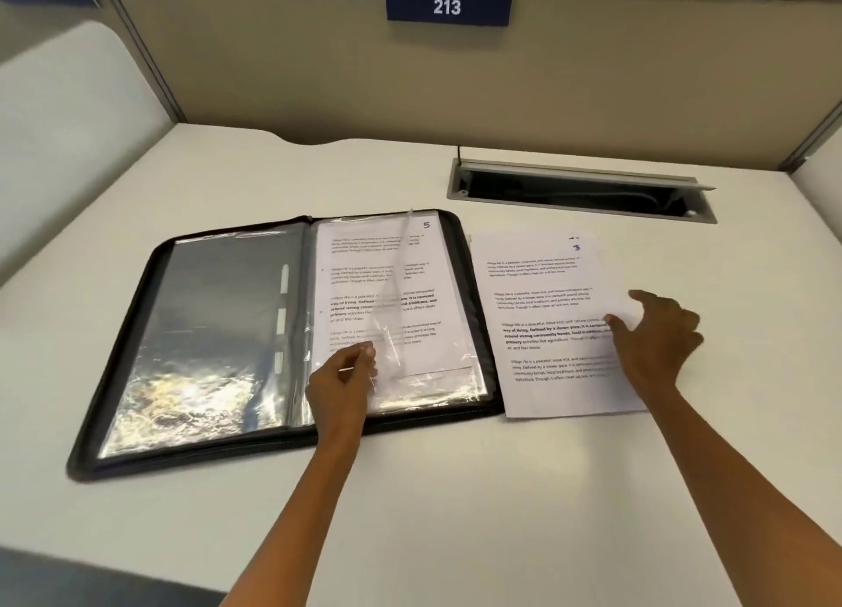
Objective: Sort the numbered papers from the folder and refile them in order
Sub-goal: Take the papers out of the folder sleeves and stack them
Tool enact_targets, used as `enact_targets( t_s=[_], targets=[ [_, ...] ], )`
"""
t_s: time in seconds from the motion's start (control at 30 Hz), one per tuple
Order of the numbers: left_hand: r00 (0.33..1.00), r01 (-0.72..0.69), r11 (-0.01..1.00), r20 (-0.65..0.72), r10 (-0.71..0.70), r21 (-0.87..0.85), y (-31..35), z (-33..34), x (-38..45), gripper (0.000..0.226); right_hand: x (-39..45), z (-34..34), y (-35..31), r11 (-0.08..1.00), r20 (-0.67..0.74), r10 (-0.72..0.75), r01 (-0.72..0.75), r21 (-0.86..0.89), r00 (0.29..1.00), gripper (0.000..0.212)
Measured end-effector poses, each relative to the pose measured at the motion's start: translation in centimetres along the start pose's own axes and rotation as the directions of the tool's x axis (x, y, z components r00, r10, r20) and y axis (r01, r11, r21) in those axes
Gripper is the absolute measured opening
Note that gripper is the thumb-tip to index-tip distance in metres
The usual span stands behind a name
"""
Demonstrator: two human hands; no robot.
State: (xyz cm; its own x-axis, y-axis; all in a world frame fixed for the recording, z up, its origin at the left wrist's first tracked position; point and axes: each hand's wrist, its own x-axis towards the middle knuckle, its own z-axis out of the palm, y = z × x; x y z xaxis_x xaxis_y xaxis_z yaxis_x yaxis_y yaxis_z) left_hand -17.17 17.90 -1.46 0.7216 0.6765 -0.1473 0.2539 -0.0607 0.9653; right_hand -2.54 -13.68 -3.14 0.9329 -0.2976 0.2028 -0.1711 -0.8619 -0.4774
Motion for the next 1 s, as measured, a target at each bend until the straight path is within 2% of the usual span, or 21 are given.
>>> enact_targets(
  t_s=[0.07, 0.17, 0.27, 0.4, 0.47, 0.57, 0.67, 0.77, 0.83, 0.93, 0.97, 1.0],
  targets=[
    [0.998, 0.049, 0.995, -0.022, -0.051, -0.083, -0.2, -0.8, 0.1, 0.014, -1.4, 0.5, -1.9, 0.991, -0.009, -0.135, 0.135, -0.008, 0.991, 0.04],
    [0.988, 0.107, 0.971, -0.085, -0.128, -0.214, -0.3, -3.0, 0.6, 0.015, -3.8, 1.3, -5.6, 0.943, 0.105, -0.294, 0.27, 0.194, 0.95, 0.028],
    [0.97, 0.116, 0.943, -0.169, -0.175, -0.31, -0.5, -6.7, 1.7, 0.015, -6.6, 2.4, -8.8, 0.859, 0.256, -0.451, 0.337, 0.386, 0.855, 0.024],
    [0.946, 0.116, 0.923, -0.244, -0.216, -0.368, -1.0, -11.6, 2.6, 0.01, -9.8, 3.9, -11.0, 0.837, 0.41, -0.544, 0.437, 0.33, 0.732, 0.054],
    [0.941, 0.108, 0.933, -0.269, -0.208, -0.343, -1.3, -13.1, 2.7, 0.01, -10.6, 4.4, -11.2, 0.848, 0.449, -0.528, 0.424, 0.316, 0.721, 0.046],
    [0.934, 0.12, 0.942, -0.285, -0.214, -0.314, -2.2, -15.0, 3.2, 0.013, -11.3, 4.5, -11.8, 0.861, 0.431, -0.5, 0.381, 0.337, 0.751, 0.025],
    [0.923, 0.142, 0.942, -0.302, -0.237, -0.304, -2.7, -15.9, 3.8, 0.014, -11.6, 4.6, -12.5, 0.871, 0.395, -0.48, 0.374, 0.318, 0.784, 0.026],
    [0.914, 0.141, 0.921, -0.309, -0.262, -0.363, -2.8, -16.5, 3.7, 0.01, -11.8, 4.4, -12.9, 0.845, 0.315, -0.522, 0.428, 0.321, 0.793, 0.026],
    [0.883, 0.13, 0.931, -0.387, -0.265, -0.342, -3.1, -16.9, 3.5, 0.019, -11.8, 3.9, -13.1, 0.82, 0.271, -0.553, 0.456, 0.345, 0.788, 0.023],
    [0.772, 0.096, 0.988, -0.617, -0.153, -0.124, -3.5, -17.6, 2.6, 0.029, -11.7, 2.9, -14.0, 0.794, 0.219, -0.592, 0.515, 0.324, 0.776, 0.009],
    [0.738, 0.036, 0.998, -0.672, -0.059, -0.049, -3.4, -17.5, 2.1, 0.03, -11.6, 2.6, -14.3, 0.782, 0.208, -0.611, 0.542, 0.309, 0.764, 0.005],
    [0.722, -0.057, 0.998, -0.689, 0.067, 0.038, -3.3, -17.3, 1.5, 0.029, -11.5, 2.3, -14.6, 0.771, 0.198, -0.629, 0.568, 0.29, 0.752, 0.01]
  ],
)
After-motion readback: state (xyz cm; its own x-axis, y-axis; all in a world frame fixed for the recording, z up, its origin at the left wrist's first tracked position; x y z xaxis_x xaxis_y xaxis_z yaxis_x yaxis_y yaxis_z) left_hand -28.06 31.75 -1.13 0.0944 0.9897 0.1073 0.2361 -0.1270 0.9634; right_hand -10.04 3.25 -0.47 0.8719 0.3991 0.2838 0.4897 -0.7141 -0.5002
